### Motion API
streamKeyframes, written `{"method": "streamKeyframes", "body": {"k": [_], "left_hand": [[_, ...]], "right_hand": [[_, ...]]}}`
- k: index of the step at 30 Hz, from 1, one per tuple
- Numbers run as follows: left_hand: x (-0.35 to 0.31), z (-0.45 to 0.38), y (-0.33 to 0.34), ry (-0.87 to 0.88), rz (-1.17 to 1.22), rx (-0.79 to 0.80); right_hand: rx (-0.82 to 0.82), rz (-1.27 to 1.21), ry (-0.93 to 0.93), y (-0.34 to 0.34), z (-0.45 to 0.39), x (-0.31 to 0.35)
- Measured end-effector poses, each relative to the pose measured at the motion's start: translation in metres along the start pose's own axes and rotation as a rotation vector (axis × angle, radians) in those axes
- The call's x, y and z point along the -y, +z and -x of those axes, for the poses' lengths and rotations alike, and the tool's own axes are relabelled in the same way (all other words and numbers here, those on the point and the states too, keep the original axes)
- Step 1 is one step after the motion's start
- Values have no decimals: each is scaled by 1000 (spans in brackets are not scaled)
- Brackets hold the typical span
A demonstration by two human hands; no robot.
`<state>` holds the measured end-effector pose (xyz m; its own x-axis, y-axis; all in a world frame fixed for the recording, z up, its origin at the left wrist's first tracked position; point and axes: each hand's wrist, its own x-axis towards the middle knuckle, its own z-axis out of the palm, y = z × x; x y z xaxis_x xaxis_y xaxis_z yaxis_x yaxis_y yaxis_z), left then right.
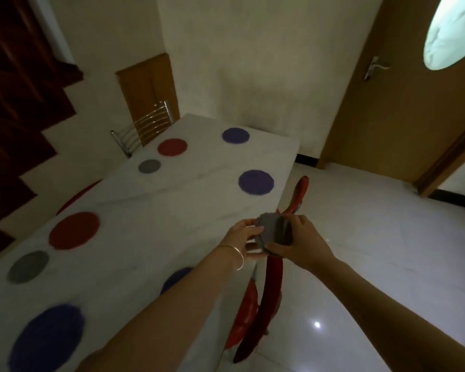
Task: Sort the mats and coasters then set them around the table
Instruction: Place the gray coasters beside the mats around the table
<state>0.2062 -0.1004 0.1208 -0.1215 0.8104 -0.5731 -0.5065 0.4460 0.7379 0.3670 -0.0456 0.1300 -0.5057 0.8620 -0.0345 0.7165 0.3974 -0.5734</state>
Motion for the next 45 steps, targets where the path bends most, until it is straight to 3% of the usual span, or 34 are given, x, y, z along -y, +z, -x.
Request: {"method": "streamKeyframes", "body": {"k": [4,11,16,26,30,37,45], "left_hand": [[-18,-16,-12,49,133,-99],[-35,-41,-14,174,267,-336],[-31,-30,-12,217,362,-593],[14,27,-48,299,616,-919],[50,46,-68,313,713,-982],[113,67,-86,307,874,-1050],[121,52,-83,297,907,-1035]], "right_hand": [[78,85,-109,3,-53,7],[268,17,-315,18,-140,7],[439,-91,-498,25,-181,8],[656,-73,-549,82,-183,16],[658,32,-562,111,-171,9],[525,228,-757,143,-171,-1],[526,362,-907,160,-175,-8]]}}
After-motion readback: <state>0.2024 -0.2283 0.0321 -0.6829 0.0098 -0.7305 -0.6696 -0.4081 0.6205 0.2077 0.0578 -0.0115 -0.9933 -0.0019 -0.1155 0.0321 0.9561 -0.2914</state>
